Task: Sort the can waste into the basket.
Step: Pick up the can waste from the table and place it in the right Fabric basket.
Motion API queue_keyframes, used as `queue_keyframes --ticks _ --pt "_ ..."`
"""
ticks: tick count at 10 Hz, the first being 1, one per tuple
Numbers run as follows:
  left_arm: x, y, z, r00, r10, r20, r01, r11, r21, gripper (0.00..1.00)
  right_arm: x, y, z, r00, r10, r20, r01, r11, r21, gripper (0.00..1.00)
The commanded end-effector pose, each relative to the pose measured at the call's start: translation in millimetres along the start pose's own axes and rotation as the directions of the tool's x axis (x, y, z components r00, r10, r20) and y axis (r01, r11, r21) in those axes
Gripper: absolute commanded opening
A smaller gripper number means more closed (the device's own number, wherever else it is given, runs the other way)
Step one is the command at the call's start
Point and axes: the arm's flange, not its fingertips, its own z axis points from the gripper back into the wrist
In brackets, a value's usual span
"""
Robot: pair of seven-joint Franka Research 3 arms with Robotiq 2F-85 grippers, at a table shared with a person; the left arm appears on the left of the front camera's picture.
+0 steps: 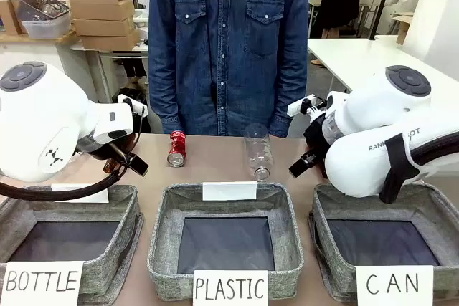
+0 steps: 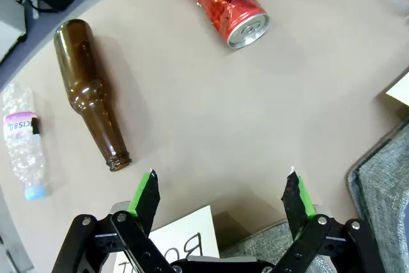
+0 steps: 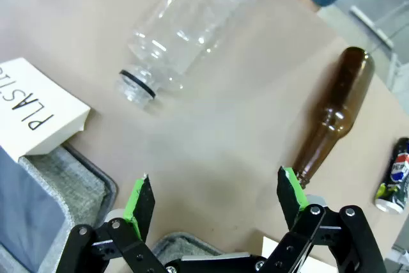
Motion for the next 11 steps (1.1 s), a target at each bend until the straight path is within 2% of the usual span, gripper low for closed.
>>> queue_keyframes --ticks 1,10,11 --pt "0 0 0 1.000 0.000 0.000 0.000 1.000 0.000 1.00 0 0 0 1.000 0.000 0.000 0.000 1.000 0.000 1.00" --pt "0 0 0 1.000 0.001 0.000 -0.001 1.000 0.000 1.00 0 0 0 1.000 0.000 0.000 0.000 1.000 0.000 1.00" --pt "6 -11 55 0.993 -0.114 0.009 0.114 0.993 0.005 1.00 6 -7 46 0.997 -0.053 -0.057 0.055 0.998 0.032 1.00"
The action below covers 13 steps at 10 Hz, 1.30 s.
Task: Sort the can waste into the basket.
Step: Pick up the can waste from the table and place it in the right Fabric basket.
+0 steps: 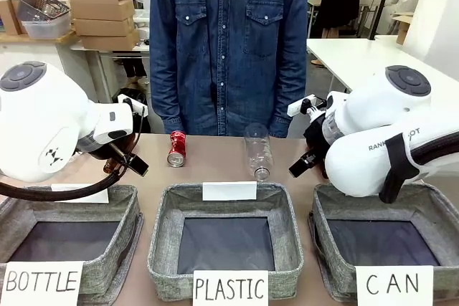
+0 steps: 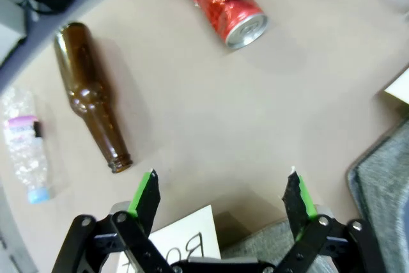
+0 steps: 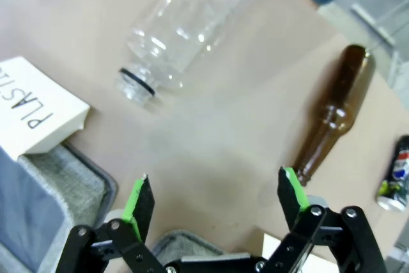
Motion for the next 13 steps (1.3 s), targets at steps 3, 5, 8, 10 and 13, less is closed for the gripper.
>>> queue_keyframes --ticks 3,5,8,10,13 --pt "-40 -49 191 0.960 -0.253 0.120 0.260 0.964 -0.048 1.00 -28 -5 200 0.989 -0.062 0.132 0.089 0.975 -0.205 1.00" --pt "27 -37 147 0.983 -0.168 0.080 0.170 0.985 -0.020 1.00 12 -19 147 0.994 -0.070 0.081 0.076 0.995 -0.069 1.00" --pt "16 -37 202 0.980 -0.156 0.123 0.172 0.977 -0.125 1.00 -3 -24 209 0.982 -0.121 0.147 0.131 0.989 -0.061 1.00" --pt "-3 34 207 0.937 0.338 0.092 -0.257 0.842 -0.474 1.00 -22 -42 233 0.870 -0.483 -0.096 0.485 0.805 0.343 1.00" --pt "-87 116 181 0.683 0.726 -0.076 -0.447 0.335 -0.829 1.00 -101 -102 255 0.620 -0.755 -0.211 0.579 0.260 0.773 1.00"
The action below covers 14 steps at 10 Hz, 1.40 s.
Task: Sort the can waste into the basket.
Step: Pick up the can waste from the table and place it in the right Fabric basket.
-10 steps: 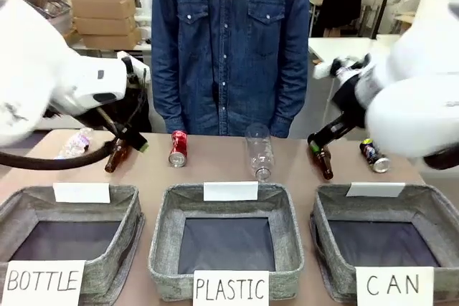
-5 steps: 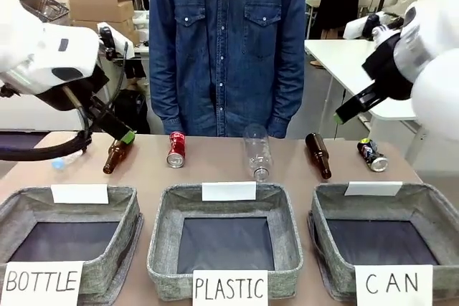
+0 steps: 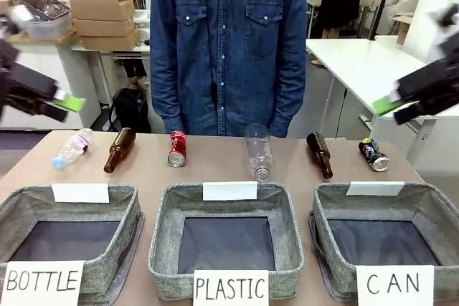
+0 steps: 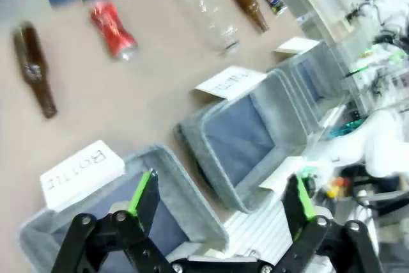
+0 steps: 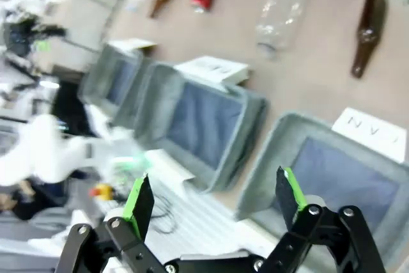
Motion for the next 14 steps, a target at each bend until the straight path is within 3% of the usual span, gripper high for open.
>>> queue_keyframes --ticks 1,2,3,4,5,6,14 --pt "-39 43 22 0.875 0.420 0.241 -0.289 0.852 -0.437 1.00 -19 -61 31 0.835 -0.543 0.090 0.461 0.779 0.425 1.00" --pt "-51 55 32 0.823 0.455 0.339 -0.241 0.821 -0.517 1.00 -22 -79 35 0.801 -0.583 0.136 0.473 0.756 0.453 1.00" --pt "-57 57 34 0.803 0.449 0.391 -0.214 0.830 -0.515 1.00 -22 -91 35 0.760 -0.613 0.217 0.480 0.754 0.449 1.00" --pt "-51 52 31 0.848 0.374 0.377 -0.162 0.858 -0.487 1.00 -19 -82 28 0.796 -0.530 0.292 0.418 0.831 0.368 1.00" --pt "-29 38 17 0.896 0.369 0.249 -0.328 0.925 -0.191 1.00 -13 -69 12 0.798 -0.384 0.465 0.362 0.922 0.139 1.00" --pt "-35 75 71 0.864 0.386 0.324 -0.221 0.867 -0.446 1.00 -22 -105 62 0.848 -0.502 0.167 0.419 0.830 0.367 1.00" --pt "-35 75 71 0.864 0.386 0.324 -0.221 0.867 -0.446 1.00 -22 -105 62 0.848 -0.502 0.167 0.419 0.830 0.367 1.00"
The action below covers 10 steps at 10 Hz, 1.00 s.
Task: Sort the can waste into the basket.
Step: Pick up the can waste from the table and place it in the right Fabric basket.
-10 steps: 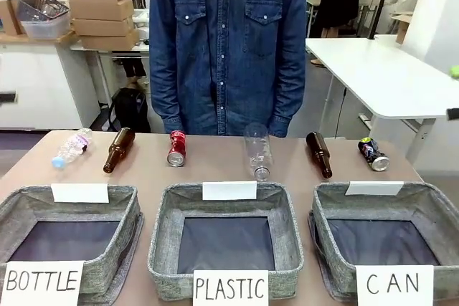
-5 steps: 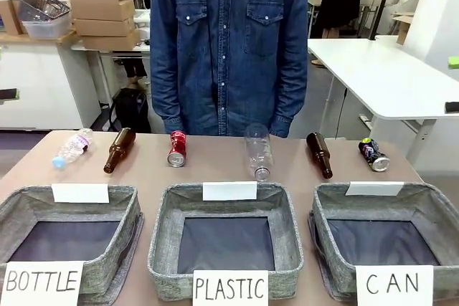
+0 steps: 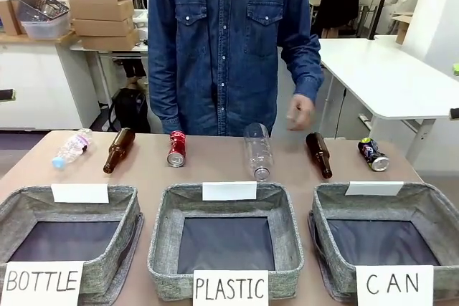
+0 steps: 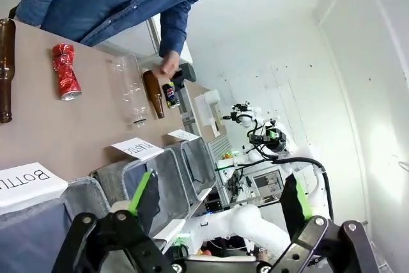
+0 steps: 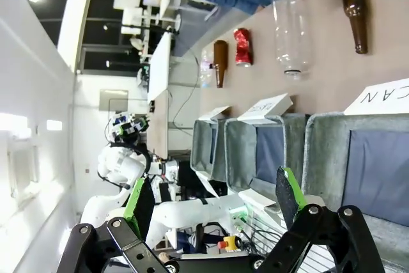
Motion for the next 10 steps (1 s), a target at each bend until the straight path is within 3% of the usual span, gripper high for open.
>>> queue_keyframes --ticks 1,2,4,5,6,7,8,9,10 --pt "0 -1 1 1.000 0.000 0.002 0.000 1.000 -0.003 1.00 4 1 -2 1.000 0.030 0.006 -0.030 0.999 0.022 1.00" --pt "12 -10 -21 0.998 -0.046 -0.046 0.048 0.998 0.033 1.00 4 1 -2 1.000 0.030 0.006 -0.030 0.999 0.022 1.00" --pt "55 3 -103 0.979 0.032 -0.201 0.021 0.967 0.255 1.00 4 1 -2 1.000 0.030 0.006 -0.030 0.999 0.022 1.00" --pt "72 14 -138 0.958 0.081 -0.275 -0.006 0.965 0.263 1.00 4 1 -2 1.000 0.030 0.006 -0.030 0.999 0.022 1.00" --pt "81 22 -170 0.954 0.094 -0.286 -0.009 0.958 0.286 1.00 4 1 -2 1.000 0.030 0.006 -0.030 0.999 0.022 1.00" --pt "85 23 -191 0.963 0.142 -0.230 -0.080 0.962 0.262 1.00 4 1 -2 1.000 0.030 0.006 -0.030 0.999 0.022 1.00" --pt "52 11 -162 0.969 0.043 -0.242 0.018 0.969 0.245 1.00 4 1 -2 1.000 0.030 0.006 -0.030 0.999 0.022 1.00" --pt "52 11 -162 0.969 0.043 -0.242 0.018 0.969 0.245 1.00 4 1 -2 1.000 0.030 0.006 -0.030 0.999 0.022 1.00" --pt "69 28 -204 0.960 0.093 -0.264 -0.020 0.964 0.265 1.00 4 1 -2 1.000 0.030 0.006 -0.030 0.999 0.022 1.00"
